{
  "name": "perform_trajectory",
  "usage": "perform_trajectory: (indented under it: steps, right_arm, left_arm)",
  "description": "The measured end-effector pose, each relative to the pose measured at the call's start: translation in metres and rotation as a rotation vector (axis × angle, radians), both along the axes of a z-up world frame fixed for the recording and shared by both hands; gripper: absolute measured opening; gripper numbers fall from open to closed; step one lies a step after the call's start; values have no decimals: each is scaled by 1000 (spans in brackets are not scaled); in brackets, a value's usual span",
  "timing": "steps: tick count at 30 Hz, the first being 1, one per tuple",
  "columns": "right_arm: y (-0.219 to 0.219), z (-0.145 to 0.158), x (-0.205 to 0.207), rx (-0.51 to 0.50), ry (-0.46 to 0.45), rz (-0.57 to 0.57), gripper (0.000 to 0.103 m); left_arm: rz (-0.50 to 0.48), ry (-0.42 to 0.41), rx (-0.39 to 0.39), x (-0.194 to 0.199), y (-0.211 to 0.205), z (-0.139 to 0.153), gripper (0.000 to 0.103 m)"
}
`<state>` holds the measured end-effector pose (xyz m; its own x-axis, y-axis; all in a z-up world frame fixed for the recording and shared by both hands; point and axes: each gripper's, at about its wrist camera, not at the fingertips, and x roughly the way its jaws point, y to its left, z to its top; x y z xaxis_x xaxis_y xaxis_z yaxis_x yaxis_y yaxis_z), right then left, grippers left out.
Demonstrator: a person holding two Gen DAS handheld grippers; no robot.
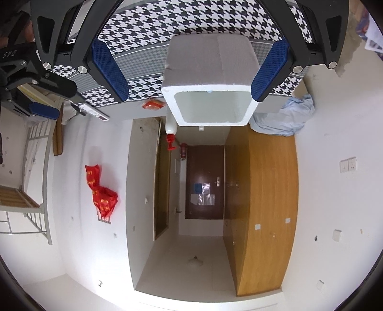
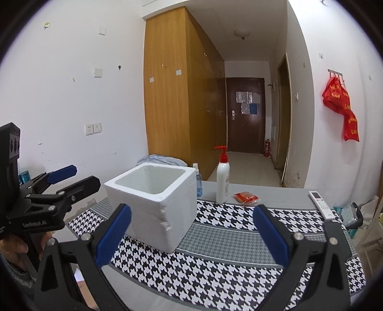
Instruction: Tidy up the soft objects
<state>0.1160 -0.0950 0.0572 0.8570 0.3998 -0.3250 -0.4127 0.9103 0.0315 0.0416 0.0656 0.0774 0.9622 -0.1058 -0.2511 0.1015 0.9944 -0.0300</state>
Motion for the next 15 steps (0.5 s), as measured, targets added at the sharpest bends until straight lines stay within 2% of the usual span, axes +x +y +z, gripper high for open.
perform_trajectory:
  steps: [3, 7, 15]
  right_arm:
    - [-2, 0, -11, 12, -24, -6, 103]
    - [-2, -3, -22, 11, -52, -13, 103]
    - [-5, -12, -32, 16, -79, -20, 103]
  left_arm:
    - [-1, -12, 20, -9, -6, -2, 102]
    - [-29, -41, 4, -25, -9, -10, 102]
    - [-13, -77, 18, -41, -13, -29, 102]
